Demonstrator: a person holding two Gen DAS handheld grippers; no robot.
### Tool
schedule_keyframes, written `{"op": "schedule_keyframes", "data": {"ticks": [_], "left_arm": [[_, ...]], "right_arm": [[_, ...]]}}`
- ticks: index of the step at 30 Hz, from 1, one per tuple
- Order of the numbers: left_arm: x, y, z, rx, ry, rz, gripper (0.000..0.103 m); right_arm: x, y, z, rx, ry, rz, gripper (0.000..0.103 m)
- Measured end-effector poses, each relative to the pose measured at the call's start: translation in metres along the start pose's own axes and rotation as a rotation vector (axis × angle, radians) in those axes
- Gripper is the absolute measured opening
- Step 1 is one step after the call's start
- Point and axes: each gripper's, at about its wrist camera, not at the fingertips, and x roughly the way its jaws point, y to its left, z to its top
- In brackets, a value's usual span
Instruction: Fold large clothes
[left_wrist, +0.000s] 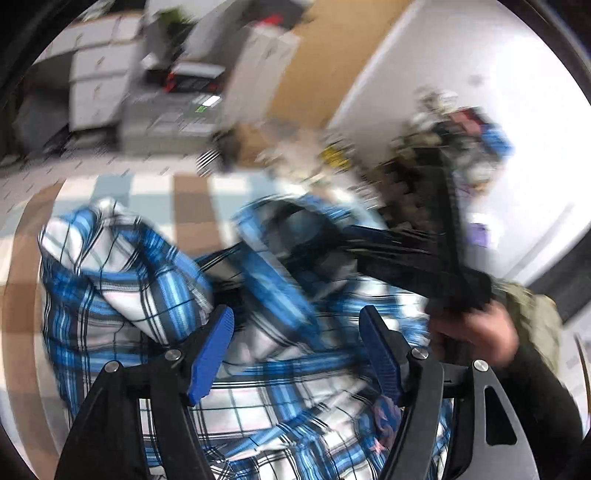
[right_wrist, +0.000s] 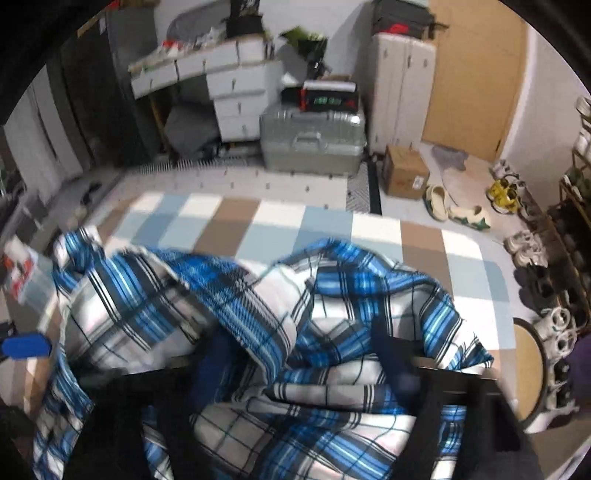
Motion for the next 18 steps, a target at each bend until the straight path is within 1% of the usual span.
{"op": "schedule_keyframes", "data": {"ticks": [1, 3, 4, 5, 6, 7, 8, 9, 11, 14, 15, 16, 18], "left_arm": [[0.006, 0.002, 0.001, -0.024, 0.023, 0.004, 0.066], [0.022, 0.010, 0.006, -0.117, 0.063, 0.028, 0.065], [0.028, 0.013, 0.009, -0.157, 0.082, 0.045, 0.063], [0.029, 0.014, 0.010, -0.172, 0.080, 0.047, 0.057], [0.027, 0.014, 0.013, -0.172, 0.071, 0.049, 0.040], [0.027, 0.010, 0.017, -0.156, 0.079, 0.091, 0.024], [0.026, 0.007, 0.018, -0.137, 0.086, 0.132, 0.015], [0.022, 0.002, 0.022, -0.106, 0.083, 0.150, 0.007], [0.008, -0.010, 0.023, -0.042, 0.046, 0.227, 0.007], [-0.014, -0.024, 0.022, 0.060, -0.002, 0.271, 0.006], [-0.025, -0.033, 0.018, 0.101, -0.002, 0.274, 0.004], [-0.032, -0.025, 0.009, 0.121, -0.001, 0.272, 0.004], [-0.049, -0.035, -0.007, 0.175, -0.017, 0.257, 0.004]], "right_arm": [[0.002, 0.000, -0.001, -0.001, 0.019, 0.006, 0.023], [0.005, -0.005, -0.006, 0.021, 0.045, 0.030, 0.011], [0.003, -0.008, -0.009, 0.037, 0.037, 0.037, 0.005], [-0.002, -0.011, -0.011, 0.045, 0.017, 0.039, 0.005], [-0.006, -0.012, -0.012, 0.050, 0.001, 0.042, 0.005], [-0.012, -0.015, -0.013, 0.054, -0.018, 0.059, 0.005], [-0.017, -0.015, -0.014, 0.053, -0.029, 0.067, 0.005], [-0.024, -0.016, -0.014, 0.049, -0.045, 0.070, 0.005], [-0.041, -0.016, -0.010, 0.043, -0.076, 0.071, 0.005], [-0.072, -0.018, -0.005, 0.079, -0.135, 0.114, 0.005], [-0.081, -0.018, -0.005, 0.096, -0.150, 0.130, 0.005], [-0.092, -0.017, -0.008, 0.114, -0.164, 0.149, 0.005], [-0.112, -0.013, -0.015, 0.132, -0.195, 0.160, 0.005]]}}
